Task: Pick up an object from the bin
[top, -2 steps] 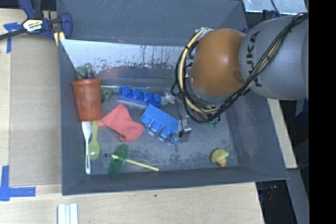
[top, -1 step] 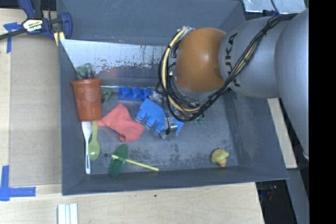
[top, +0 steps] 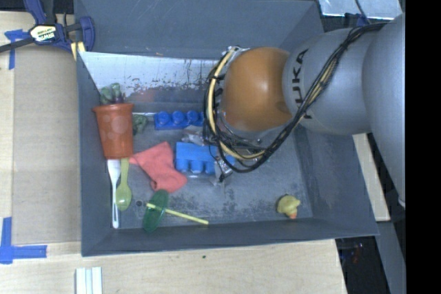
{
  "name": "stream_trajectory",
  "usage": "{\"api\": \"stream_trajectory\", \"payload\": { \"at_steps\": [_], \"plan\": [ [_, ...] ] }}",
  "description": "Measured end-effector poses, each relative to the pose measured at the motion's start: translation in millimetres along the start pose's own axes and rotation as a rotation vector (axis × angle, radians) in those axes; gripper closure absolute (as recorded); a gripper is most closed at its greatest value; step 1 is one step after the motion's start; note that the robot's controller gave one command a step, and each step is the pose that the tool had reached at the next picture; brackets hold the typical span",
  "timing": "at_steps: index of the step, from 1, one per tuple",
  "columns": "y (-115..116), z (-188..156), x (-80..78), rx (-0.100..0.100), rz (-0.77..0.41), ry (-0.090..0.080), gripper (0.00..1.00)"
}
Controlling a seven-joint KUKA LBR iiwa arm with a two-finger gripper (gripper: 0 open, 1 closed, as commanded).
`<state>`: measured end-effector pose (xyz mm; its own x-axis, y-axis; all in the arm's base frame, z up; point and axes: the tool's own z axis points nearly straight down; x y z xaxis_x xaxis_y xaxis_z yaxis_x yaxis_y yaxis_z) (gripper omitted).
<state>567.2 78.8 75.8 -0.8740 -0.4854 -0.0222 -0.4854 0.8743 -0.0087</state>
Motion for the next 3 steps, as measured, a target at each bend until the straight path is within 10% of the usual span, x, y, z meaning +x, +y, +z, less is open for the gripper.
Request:
{"api": "stream_trajectory", "payload": {
  "at_steps": [1, 3],
  "plan": [
    [0.6, 0.7, 0.4, -0.001, 0.0, 0.001, 1.0],
    [-0.9, -129.0, 3.2, -0.006, 0.039, 0.014, 1.0]
  ]
}}
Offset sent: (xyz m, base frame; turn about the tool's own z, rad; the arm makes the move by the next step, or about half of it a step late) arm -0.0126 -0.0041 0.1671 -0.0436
